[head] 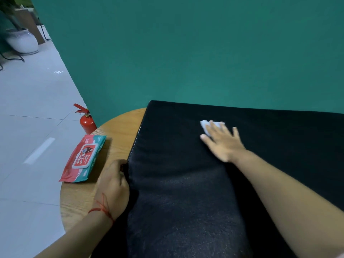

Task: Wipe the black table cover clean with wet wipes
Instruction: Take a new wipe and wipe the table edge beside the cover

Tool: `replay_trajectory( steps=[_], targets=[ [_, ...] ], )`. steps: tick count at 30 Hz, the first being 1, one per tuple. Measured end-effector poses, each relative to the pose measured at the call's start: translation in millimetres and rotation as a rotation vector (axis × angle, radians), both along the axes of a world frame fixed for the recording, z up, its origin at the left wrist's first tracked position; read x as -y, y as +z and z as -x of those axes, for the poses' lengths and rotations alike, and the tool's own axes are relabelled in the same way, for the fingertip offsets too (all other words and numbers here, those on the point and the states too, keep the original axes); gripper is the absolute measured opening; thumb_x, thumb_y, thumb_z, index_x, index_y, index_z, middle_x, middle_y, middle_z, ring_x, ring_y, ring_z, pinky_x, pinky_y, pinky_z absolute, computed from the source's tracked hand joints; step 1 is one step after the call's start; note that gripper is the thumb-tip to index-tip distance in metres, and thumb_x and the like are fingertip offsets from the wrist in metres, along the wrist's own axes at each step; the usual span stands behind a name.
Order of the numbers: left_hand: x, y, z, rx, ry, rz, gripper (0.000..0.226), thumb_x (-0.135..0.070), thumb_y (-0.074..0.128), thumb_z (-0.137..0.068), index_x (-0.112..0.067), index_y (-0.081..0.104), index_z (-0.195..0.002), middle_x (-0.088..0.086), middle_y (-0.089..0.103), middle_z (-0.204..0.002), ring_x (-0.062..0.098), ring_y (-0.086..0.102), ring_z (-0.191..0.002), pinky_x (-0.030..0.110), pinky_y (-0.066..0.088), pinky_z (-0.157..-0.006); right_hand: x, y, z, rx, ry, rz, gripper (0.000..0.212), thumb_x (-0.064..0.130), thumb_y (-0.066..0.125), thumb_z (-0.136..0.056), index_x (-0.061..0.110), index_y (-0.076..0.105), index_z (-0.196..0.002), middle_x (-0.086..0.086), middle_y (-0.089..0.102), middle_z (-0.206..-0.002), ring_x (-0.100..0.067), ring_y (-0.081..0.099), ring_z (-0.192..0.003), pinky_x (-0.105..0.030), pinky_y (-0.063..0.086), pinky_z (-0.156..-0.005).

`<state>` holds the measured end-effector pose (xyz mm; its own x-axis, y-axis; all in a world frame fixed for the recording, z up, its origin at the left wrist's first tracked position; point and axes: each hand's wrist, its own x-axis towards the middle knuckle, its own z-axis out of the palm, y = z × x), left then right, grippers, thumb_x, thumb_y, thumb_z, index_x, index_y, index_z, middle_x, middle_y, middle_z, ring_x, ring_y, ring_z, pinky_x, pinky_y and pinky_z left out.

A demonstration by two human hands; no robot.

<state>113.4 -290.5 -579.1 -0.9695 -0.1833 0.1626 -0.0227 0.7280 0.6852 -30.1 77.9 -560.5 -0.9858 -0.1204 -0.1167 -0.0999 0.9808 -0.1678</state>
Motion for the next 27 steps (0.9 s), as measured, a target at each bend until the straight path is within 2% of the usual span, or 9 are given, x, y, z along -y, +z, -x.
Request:
replay_trajectory(
  steps=[3, 7, 11, 18, 22, 27],
  targets=[
    [-0.9, 0.1, 0.0, 0.008, 0.001, -0.001, 0.034, -0.006, 0.043, -0.101, -0.028, 0.056, -0.123, -0.006, 0.062, -0.115, 0.015, 0.057, -0.111, 0.039, 0.048, -0.100, -49.1, -0.4, 17.8, 0.022, -0.195, -0.014, 0.080, 0.082, 0.003, -0.095, 0.046, -0.003, -0.166, 0.017, -0.008, -0.176, -0.018, -0.013, -0.163, -0.063, -0.009, -0.127],
    [3.9, -7.1, 3.1, -0.019, 0.003, 0.017, 0.037, -0.009, 0.041, -0.093, -0.033, 0.055, -0.118, -0.007, 0.062, -0.112, 0.015, 0.057, -0.107, 0.042, 0.049, -0.096, -27.1, -0.1, 43.5, 0.065, -0.287, -0.001, 0.092, 0.086, 0.003, -0.091, 0.036, -0.007, -0.168, 0.007, -0.012, -0.178, -0.027, -0.017, -0.163, -0.064, -0.010, -0.127],
    [4.9, -8.7, 2.8, -0.027, 0.011, 0.006, 0.038, -0.020, 0.035, -0.089, -0.034, 0.055, -0.118, -0.009, 0.061, -0.112, 0.014, 0.056, -0.107, 0.041, 0.049, -0.097, 50.2, 1.1, 53.4, 0.051, -0.126, 0.019, 0.099, 0.089, 0.001, -0.088, 0.032, -0.009, -0.168, 0.004, -0.011, -0.178, -0.031, -0.017, -0.162, -0.063, -0.012, -0.126],
    [7.7, -12.0, 4.4, -0.025, 0.023, -0.034, 0.038, -0.020, 0.037, -0.089, -0.033, 0.056, -0.118, -0.009, 0.062, -0.114, 0.014, 0.058, -0.109, 0.045, 0.050, -0.100, 186.2, 3.3, 44.2, 0.058, 0.185, 0.052, 0.099, 0.088, 0.002, -0.091, 0.029, -0.008, -0.169, 0.003, -0.012, -0.178, -0.032, -0.021, -0.161, -0.064, -0.013, -0.126],
    [8.9, -13.9, 4.8, -0.025, 0.023, -0.043, 0.035, -0.015, 0.040, -0.093, -0.034, 0.055, -0.119, -0.010, 0.062, -0.113, 0.014, 0.058, -0.108, 0.047, 0.052, -0.099, 205.3, 1.6, 15.2, 0.040, 0.343, 0.072, 0.090, 0.084, 0.008, -0.095, 0.033, -0.005, -0.169, 0.008, -0.010, -0.178, -0.027, -0.019, -0.162, -0.063, -0.014, -0.126],
    [7.7, -11.3, 2.8, -0.036, 0.025, -0.049, 0.035, -0.009, 0.043, -0.094, -0.031, 0.058, -0.117, -0.008, 0.062, -0.110, 0.014, 0.057, -0.105, 0.042, 0.050, -0.095, 206.4, -0.7, -43.4, 0.047, 0.454, 0.085, 0.084, 0.081, 0.008, -0.097, 0.039, -0.006, -0.168, 0.012, -0.009, -0.177, -0.024, -0.017, -0.163, -0.062, -0.015, -0.126]
  ],
)
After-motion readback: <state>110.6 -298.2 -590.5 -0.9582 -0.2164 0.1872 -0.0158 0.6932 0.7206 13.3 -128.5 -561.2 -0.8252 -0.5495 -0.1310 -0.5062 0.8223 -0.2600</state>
